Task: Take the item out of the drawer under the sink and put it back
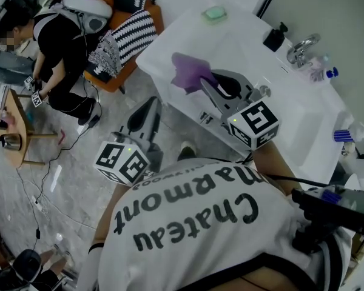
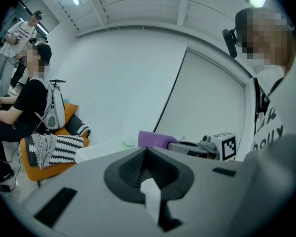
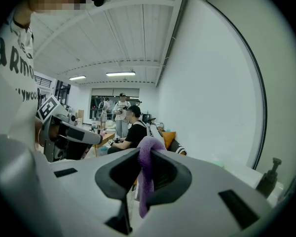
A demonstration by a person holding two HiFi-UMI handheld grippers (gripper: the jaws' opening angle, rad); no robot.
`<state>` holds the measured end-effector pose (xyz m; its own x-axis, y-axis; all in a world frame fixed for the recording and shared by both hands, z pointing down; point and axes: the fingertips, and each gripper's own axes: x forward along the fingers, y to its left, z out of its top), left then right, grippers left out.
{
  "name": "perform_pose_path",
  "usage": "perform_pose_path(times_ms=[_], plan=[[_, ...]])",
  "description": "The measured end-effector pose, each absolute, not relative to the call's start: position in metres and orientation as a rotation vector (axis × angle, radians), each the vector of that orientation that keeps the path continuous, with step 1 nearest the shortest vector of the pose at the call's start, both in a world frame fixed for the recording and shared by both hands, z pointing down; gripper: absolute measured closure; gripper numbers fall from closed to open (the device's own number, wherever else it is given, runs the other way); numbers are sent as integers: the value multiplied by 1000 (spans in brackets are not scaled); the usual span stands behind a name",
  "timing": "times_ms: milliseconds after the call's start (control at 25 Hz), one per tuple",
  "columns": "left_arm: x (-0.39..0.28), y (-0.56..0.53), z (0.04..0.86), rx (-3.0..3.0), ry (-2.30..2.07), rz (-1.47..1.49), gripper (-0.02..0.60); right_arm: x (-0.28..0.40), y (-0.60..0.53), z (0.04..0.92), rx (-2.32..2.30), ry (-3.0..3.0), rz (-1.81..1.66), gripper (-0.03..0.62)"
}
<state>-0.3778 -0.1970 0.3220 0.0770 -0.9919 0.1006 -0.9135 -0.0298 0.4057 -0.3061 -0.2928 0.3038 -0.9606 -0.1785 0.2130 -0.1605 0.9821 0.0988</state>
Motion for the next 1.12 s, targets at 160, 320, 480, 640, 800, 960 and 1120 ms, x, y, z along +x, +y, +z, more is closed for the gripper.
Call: perform_pose_path(times_ms=[160,320,480,640,800,960,1120], plan=[[-387,-215,329,1983,-1880,-289,572,-317,-305,306,238,-2907,-121,543],[-393,-239,334,1969,-1871,-277,572,-326,-324,313,218,-2905,-99,543],[-402,-258,340,1955,-1867,-253,572,-335,-344,318,216,-2913,-73,543],[-411,-270,344,1951,-1871,-244,572,-347,-357,320,199,-2920,-73,543],[-427,-291,355,1917,-1858,-220,572,-362,-376,324,182,-2925,-49,543],[-436,-300,357,1902,-1864,-206,572,-372,-387,325,170,-2935,-19,543],[-437,-297,357,1909,-1867,-193,572,-374,-386,324,181,-2951,0,543]])
